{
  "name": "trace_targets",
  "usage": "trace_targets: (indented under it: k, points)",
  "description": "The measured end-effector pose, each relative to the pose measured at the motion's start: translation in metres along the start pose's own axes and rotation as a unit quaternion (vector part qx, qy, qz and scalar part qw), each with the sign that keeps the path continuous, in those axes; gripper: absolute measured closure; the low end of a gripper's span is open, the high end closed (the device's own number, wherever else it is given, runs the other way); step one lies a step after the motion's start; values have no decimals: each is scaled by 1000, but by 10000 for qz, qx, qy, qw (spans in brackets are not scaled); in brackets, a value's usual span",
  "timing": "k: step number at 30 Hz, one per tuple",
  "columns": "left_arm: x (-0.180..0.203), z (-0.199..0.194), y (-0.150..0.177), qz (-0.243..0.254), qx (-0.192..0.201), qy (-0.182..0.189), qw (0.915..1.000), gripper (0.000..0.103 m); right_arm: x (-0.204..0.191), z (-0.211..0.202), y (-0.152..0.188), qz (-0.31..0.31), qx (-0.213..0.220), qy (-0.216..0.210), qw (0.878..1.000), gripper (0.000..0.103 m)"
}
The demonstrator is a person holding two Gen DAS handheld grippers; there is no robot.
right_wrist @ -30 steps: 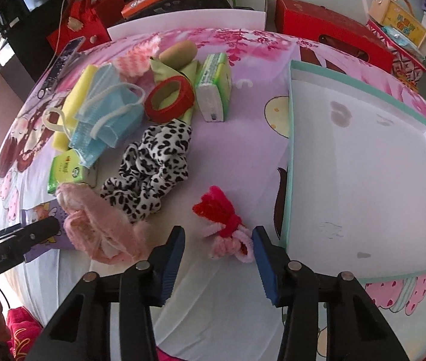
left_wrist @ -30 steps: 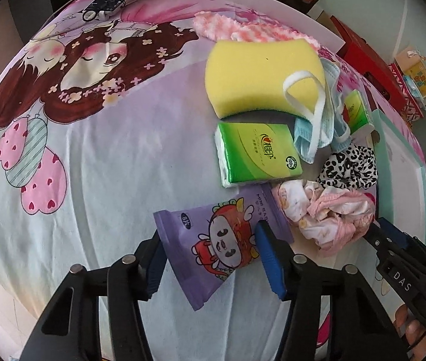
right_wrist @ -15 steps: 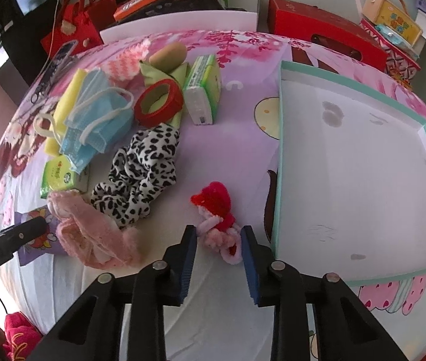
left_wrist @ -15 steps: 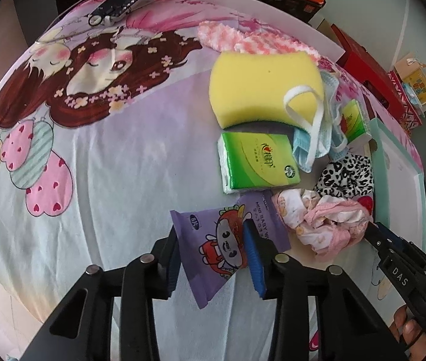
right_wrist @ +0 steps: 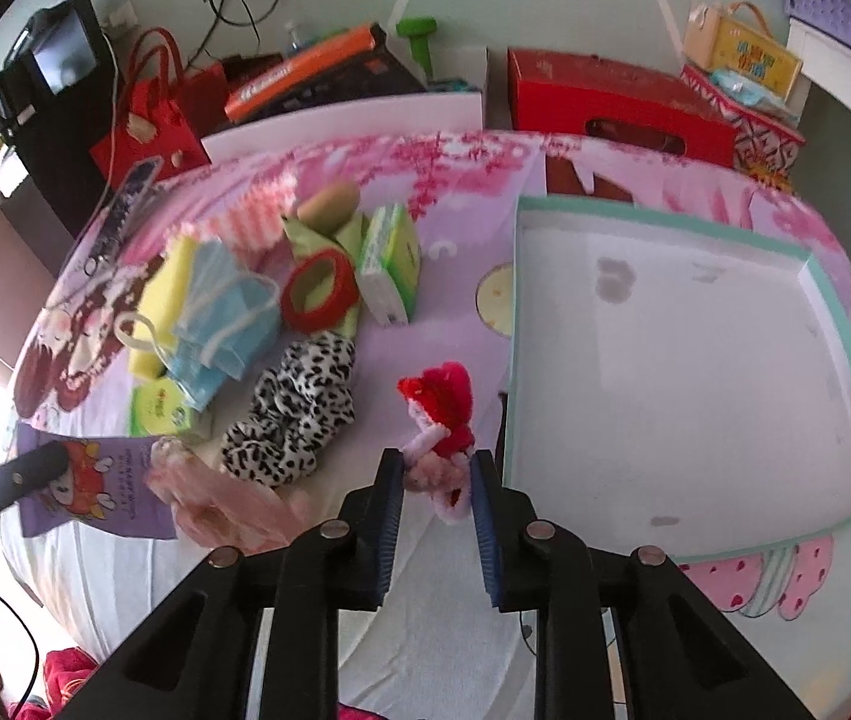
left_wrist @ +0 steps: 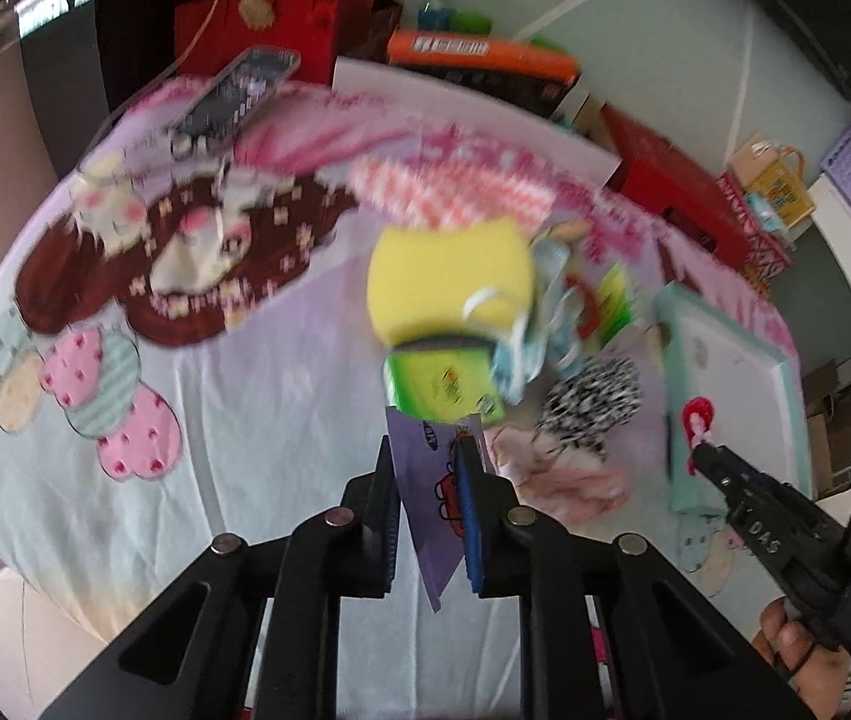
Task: Organize soft objects
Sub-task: 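Carry the purple packet and red hair tie into the white tray and release both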
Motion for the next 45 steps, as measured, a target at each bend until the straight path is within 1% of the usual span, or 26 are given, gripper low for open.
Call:
trace_targets:
  k: [5, 7, 11, 14, 18, 21, 27, 28, 31, 36, 40, 43, 45]
  points:
    - [25, -42, -19, 194, 496, 172, 9984, 86, 0, -22, -10, 16, 282, -35, 9996, 79]
    - [38, -50, -29, 327, 618, 239, 9973, 86, 4, -31, -16, 98, 391, -24, 9992, 79]
    - [78, -56, -45, 717, 712, 397, 9941, 86, 20, -42, -28, 337, 560, 6, 9979, 79]
    - [112, -51, -54, 986, 667, 501, 9916, 86, 42, -46, -37, 620, 613, 245, 9959, 79]
    - [164, -38, -57, 1399, 526, 798, 9855, 86, 68, -47, -47, 847, 609, 530, 9931, 79]
    - [196, -22, -55, 1667, 393, 872, 9814, 86, 95, -45, -52, 1140, 618, 688, 9892, 79]
    - [240, 14, -52, 1951, 185, 1004, 9755, 86, 147, -31, -42, 1788, 493, 1018, 9774, 78]
    - [247, 22, -51, 2000, 137, 1029, 9743, 86, 157, -28, -39, 1879, 448, 1127, 9747, 79]
    - [264, 39, -49, 2102, 49, 1120, 9712, 85, 177, -26, -32, 2054, 372, 1403, 9678, 78]
    - [293, 69, -40, 2243, -47, 1424, 9641, 85, 205, -25, -21, 2366, 362, 1605, 9576, 78]
    - [306, 99, -26, 2350, -281, 1479, 9603, 85, 220, -18, -13, 2534, 234, 1751, 9511, 78]
    - [309, 116, -15, 2423, -419, 1398, 9592, 85, 229, -14, -8, 2640, 162, 1804, 9474, 78]
    - [309, 121, -11, 2441, -449, 1330, 9595, 84, 234, -14, -6, 2708, 152, 1835, 9449, 75]
Point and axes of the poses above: each gripper's, at about its wrist camera, not at the fingertips, and z roughly the way its jaws point, x to its right, y to its underside, the point moved 3 cm from there along z, roughly the way its jaws point
